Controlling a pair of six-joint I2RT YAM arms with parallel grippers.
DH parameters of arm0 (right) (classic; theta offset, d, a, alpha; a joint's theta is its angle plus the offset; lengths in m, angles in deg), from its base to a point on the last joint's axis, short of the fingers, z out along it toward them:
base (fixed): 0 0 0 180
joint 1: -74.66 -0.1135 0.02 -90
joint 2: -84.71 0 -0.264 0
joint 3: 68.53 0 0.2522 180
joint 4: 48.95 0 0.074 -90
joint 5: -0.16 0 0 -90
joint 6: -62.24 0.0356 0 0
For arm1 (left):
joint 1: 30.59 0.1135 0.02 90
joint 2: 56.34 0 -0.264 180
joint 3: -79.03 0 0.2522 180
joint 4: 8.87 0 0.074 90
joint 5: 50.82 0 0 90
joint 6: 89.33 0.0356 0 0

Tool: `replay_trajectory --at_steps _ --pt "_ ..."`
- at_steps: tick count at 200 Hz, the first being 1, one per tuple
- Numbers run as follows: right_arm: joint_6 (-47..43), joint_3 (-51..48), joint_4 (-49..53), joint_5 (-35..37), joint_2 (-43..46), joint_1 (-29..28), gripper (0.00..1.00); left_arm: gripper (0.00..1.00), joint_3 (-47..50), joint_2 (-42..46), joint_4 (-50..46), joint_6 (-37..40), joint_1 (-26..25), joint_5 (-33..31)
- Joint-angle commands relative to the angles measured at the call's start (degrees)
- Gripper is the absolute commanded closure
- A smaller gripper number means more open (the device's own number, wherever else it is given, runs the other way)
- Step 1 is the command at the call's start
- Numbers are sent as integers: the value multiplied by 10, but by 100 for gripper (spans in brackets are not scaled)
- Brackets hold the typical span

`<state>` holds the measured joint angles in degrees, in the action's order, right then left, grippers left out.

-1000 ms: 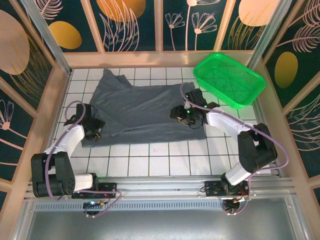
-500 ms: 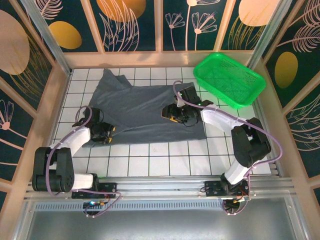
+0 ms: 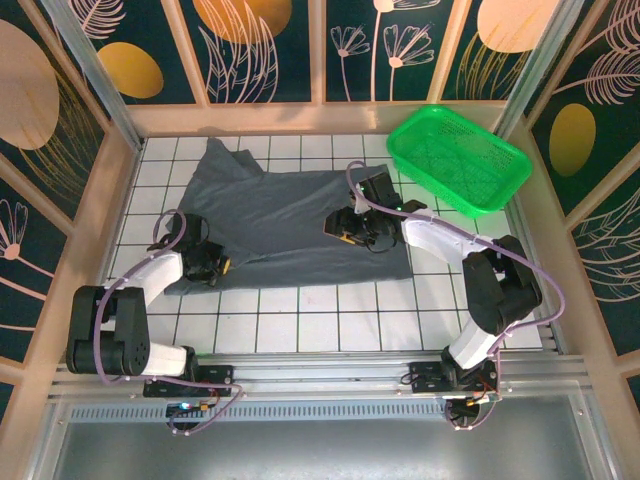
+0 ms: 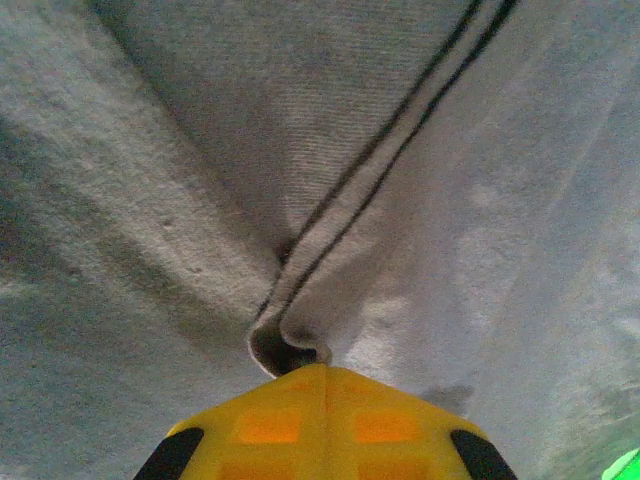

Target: Fold and stack the t-shirts

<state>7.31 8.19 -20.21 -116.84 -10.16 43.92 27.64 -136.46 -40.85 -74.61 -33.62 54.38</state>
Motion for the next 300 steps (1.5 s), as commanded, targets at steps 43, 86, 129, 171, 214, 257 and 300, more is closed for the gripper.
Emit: replay_trajectory --at_steps 43,86,129,171,214,257,300 --pt "6 19 11 12 3 10 47 100 -84 -31 -15 62 -4 2" --pt "10 20 13 17 4 11 48 100 -171 -97 -23 110 -22 16" --pt "11 15 17 20 10 12 49 100 -281 -185 -64 177 -53 11" --pt "13 1 18 19 20 14 48 100 -350 -265 -112 251 -81 13" --pt "16 -9 16 19 23 15 49 100 -393 -286 -114 291 -100 -7" --pt "15 -6 19 17 17 15 49 100 -414 -309 -130 307 -111 -1" --pt "18 -19 26 34 24 15 48 44 -423 -282 -136 318 -113 -44"
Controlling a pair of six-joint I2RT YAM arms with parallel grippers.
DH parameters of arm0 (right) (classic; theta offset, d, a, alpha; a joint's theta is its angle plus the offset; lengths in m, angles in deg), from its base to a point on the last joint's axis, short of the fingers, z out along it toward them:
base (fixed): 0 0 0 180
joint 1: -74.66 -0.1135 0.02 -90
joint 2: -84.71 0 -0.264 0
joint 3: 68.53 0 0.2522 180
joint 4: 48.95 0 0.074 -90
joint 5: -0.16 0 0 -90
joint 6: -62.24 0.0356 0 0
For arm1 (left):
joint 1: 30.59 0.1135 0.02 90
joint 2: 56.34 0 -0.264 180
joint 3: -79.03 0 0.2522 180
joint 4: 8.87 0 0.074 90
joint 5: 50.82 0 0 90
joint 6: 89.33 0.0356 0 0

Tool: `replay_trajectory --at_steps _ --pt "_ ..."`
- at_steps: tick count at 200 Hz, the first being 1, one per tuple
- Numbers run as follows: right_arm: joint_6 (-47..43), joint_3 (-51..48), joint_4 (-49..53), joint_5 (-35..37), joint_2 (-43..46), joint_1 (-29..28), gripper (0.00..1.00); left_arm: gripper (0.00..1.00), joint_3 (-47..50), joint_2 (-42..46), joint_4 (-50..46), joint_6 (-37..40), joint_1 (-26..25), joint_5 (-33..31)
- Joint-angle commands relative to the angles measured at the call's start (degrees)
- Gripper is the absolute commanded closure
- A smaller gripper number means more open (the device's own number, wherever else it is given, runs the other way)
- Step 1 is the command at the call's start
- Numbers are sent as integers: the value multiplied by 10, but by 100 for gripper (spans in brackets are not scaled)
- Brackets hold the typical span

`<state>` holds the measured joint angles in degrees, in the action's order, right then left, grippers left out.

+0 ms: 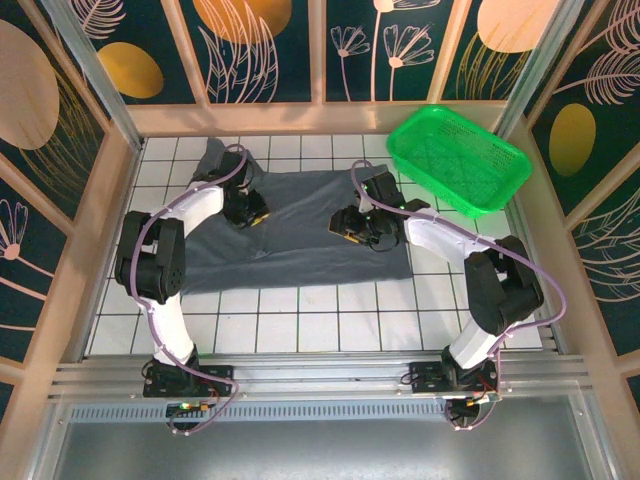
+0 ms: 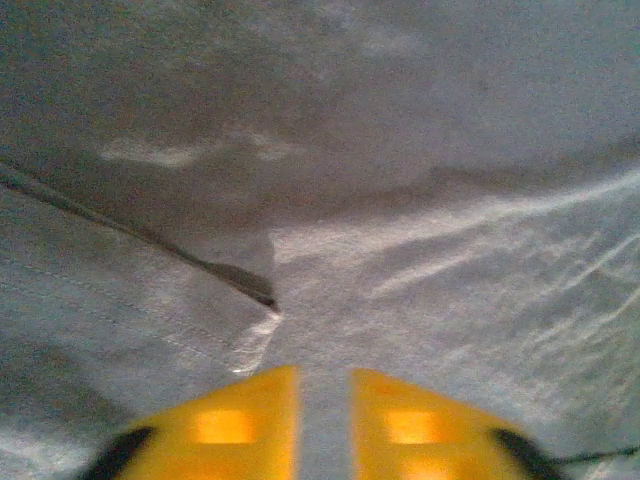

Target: Fold and stack the t-shirts

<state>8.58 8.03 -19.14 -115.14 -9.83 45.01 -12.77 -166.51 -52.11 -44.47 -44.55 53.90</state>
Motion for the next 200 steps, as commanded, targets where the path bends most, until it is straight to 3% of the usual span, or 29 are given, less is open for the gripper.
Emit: replay_trajectory --at_steps 1,17,32,70,134,172,200 --pt "6 -19 16 18 21 4 48 43 -20 21 -25 17 -4 -42" --pt "13 -41 23 51 38 4 48 42 -16 61 -31 12 -3 -84" --pt "23 -77 27 92 61 13 50 49 13 100 -32 -4 7 -109" --pt "10 -130 48 149 69 58 58 70 159 144 18 -57 102 -51" --pt "-8 -127 93 178 -23 56 61 72 303 156 65 -131 172 -79" --pt "13 -146 159 192 -28 11 61 74 412 241 54 -173 200 -109" --pt "29 -171 183 164 -5 -13 60 75 458 315 16 -176 228 -147"
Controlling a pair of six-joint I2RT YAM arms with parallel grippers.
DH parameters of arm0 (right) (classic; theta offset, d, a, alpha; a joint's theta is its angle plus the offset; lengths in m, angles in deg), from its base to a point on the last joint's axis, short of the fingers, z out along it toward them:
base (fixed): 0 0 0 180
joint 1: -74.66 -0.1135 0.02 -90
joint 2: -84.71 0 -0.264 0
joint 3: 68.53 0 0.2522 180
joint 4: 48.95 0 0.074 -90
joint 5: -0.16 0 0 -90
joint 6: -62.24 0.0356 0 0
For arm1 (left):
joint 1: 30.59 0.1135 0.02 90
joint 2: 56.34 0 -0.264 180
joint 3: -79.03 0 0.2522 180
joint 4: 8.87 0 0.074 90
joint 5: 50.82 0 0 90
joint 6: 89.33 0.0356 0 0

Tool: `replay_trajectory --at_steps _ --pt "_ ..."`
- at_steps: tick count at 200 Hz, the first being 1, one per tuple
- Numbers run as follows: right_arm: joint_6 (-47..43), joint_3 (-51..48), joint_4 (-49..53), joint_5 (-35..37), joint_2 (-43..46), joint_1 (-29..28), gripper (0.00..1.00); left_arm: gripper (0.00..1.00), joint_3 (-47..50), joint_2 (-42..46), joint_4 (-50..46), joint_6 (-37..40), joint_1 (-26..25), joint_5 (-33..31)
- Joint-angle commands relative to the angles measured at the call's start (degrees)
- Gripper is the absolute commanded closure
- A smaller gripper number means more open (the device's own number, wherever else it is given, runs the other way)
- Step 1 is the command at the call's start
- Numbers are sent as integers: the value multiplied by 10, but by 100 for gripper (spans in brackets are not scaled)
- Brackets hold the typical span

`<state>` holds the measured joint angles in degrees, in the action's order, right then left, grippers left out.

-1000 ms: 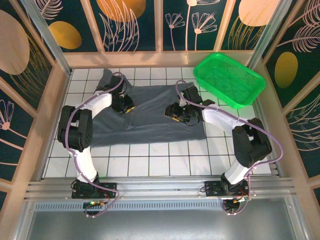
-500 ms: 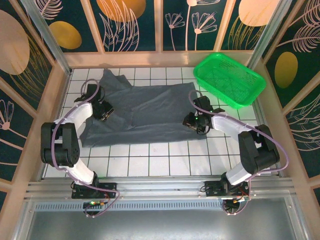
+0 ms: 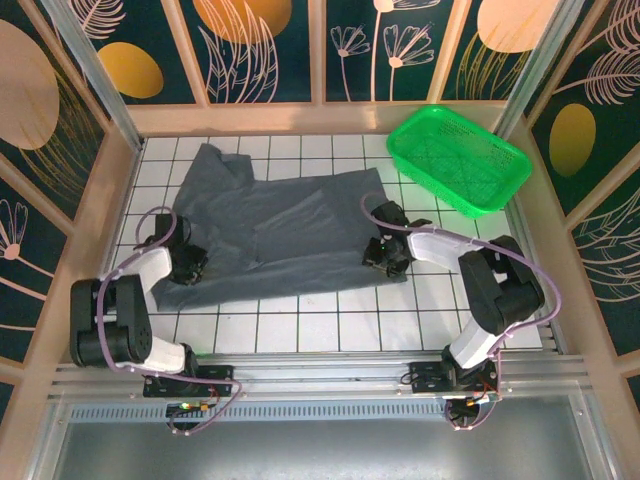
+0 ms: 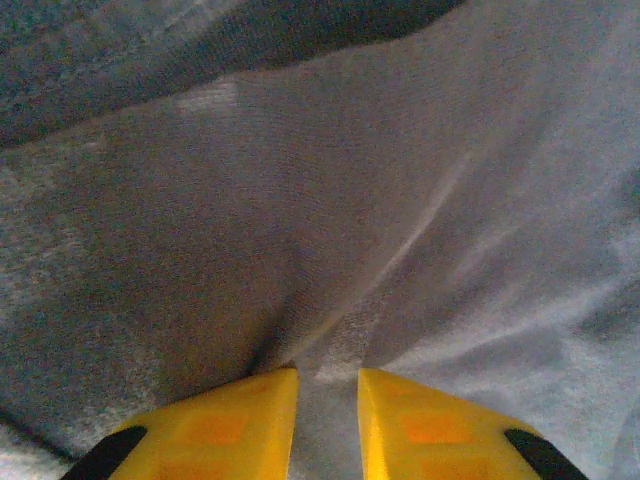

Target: Fold and stack the t-shirts

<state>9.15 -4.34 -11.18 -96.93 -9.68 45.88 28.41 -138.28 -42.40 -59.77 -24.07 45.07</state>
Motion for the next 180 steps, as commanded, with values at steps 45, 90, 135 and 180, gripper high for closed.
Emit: replay_trajectory --at_steps 45,90,135,180 --pt "25 -36 120 -91 22 -23 56 75 29 61 -121 -14 57 -100" --pt "-2 95 129 -37 22 2 49 62 -123 23 -143 -10 58 -130" --pt "-34 283 57 107 -98 41 51 57 -342 -141 -84 40 47 -79" --pt "-63 567 134 268 -341 46 52 54 -614 -371 -112 138 32 -12"
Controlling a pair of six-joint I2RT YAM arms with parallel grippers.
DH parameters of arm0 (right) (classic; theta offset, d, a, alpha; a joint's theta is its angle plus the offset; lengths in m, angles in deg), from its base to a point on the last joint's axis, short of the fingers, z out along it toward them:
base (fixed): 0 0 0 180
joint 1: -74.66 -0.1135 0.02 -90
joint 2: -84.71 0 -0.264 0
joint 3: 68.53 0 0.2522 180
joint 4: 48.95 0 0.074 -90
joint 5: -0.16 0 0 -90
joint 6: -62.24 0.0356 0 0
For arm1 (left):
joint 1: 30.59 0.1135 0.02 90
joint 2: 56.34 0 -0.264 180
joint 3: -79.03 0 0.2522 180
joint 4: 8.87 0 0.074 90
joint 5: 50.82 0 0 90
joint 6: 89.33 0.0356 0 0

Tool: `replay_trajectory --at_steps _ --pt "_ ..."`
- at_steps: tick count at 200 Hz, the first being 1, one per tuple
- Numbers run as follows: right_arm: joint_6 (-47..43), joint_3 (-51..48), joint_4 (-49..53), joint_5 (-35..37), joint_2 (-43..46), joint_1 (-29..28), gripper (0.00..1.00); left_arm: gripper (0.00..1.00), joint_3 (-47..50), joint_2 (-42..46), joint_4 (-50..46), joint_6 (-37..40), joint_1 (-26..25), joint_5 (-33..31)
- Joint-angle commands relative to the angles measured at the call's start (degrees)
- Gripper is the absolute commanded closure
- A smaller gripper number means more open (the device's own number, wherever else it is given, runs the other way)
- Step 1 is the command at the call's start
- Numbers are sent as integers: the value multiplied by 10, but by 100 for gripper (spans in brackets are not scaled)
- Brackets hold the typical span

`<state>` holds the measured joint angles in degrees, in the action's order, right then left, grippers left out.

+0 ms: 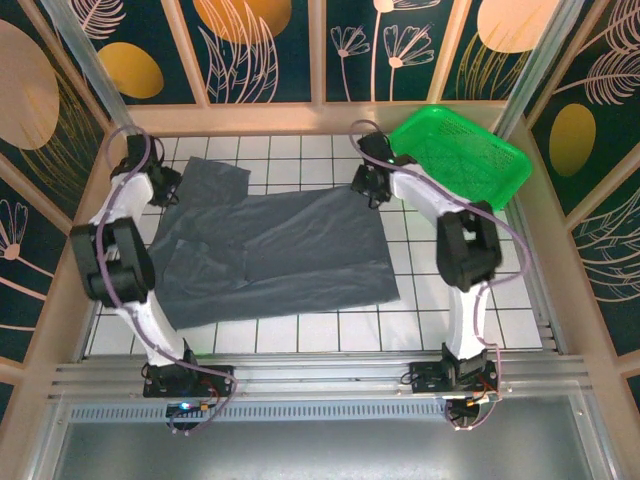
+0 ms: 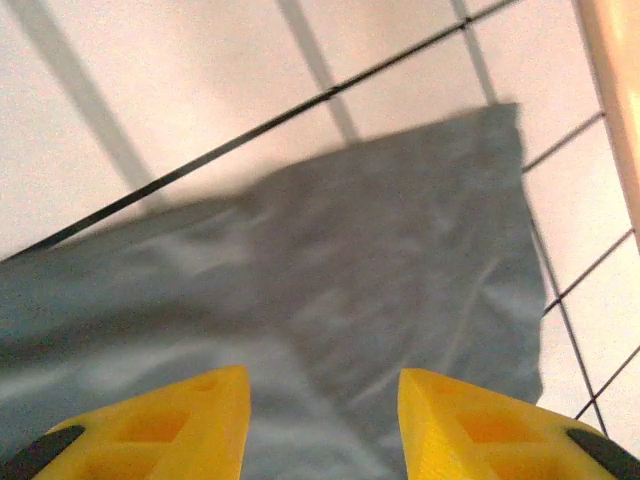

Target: Fold and stack the t-shirts

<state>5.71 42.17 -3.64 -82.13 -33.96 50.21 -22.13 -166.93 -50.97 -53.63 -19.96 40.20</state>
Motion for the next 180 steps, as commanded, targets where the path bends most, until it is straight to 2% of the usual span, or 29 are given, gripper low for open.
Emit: replay_trajectory --at_steps 1,20,40,86,122,141,180 --pt "-30 107 60 122 -103 3 52 54 -115 -88 -29 78 -10 36" --pt "-43 173 70 124 -158 10 52 53 -194 -149 -45 103 -10 31" --pt "-56 180 39 103 -173 19 52 51 -240 -189 -38 120 -10 34" --pt "-86 200 12 37 -218 26 54 46 -261 -220 -3 152 -10 -3" --pt "-79 214 21 27 -238 25 59 44 -325 -270 -34 155 -10 -20" --pt "-79 211 17 19 -241 26 66 44 -362 -296 -50 163 -10 -27" --pt "-66 192 22 33 -217 31 97 38 -412 -335 -54 189 -10 -26"
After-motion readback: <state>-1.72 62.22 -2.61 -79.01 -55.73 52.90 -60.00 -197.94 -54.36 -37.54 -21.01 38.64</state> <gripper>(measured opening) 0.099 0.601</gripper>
